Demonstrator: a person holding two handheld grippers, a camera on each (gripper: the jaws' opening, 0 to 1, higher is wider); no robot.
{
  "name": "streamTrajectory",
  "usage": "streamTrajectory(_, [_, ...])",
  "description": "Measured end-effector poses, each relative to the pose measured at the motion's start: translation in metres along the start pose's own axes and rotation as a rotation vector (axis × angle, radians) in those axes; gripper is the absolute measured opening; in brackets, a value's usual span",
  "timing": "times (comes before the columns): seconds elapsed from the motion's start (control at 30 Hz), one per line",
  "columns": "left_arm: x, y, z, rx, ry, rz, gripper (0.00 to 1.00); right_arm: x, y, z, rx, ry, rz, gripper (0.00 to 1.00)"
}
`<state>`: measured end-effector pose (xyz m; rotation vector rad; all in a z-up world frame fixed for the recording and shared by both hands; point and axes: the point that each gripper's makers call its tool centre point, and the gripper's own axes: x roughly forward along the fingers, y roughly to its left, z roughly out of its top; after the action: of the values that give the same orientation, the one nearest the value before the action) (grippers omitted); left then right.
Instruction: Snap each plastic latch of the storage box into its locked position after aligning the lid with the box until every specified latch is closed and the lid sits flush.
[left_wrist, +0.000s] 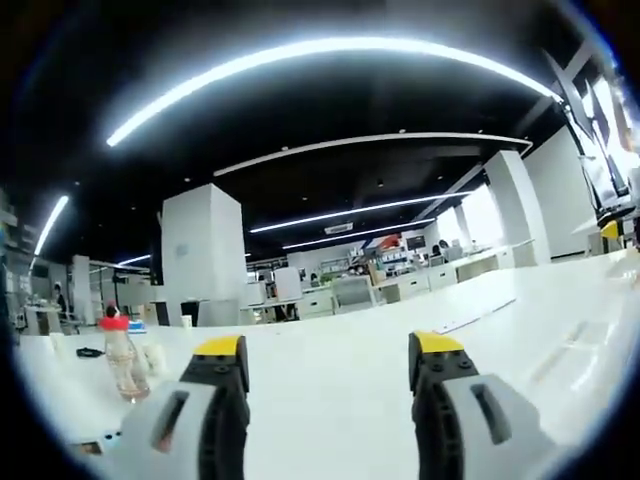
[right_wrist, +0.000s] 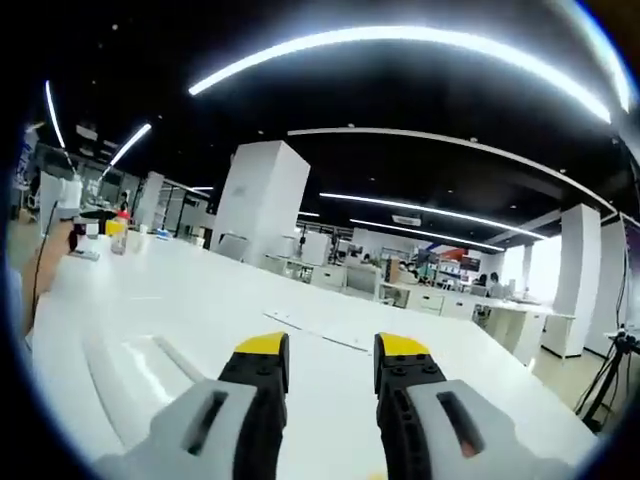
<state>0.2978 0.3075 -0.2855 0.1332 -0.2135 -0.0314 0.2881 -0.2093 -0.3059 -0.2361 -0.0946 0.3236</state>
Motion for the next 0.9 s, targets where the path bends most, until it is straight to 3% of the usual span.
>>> streamTrajectory(0.17, [0.001, -0.004, 0.001, -0.011, -0.005, -0.018, 0.65, -0.001, -0.005, 0.004, -0.042, -0.012, -0.033, 0.33])
streamTrajectory(0.5, [-0.001, -0.005, 0.009, 0.002, -0.029, -0.007, 0.65, -0.003, -0.008, 0.009, -0.035, -0.025, -0.041, 0.33])
streamTrajectory(0.9, [-0.001, -0.007, 0.011, 0.029, -0.025, 0.002, 0.61, 0.000, -0.008, 0.002, -0.058, 0.015, -0.047, 0.32])
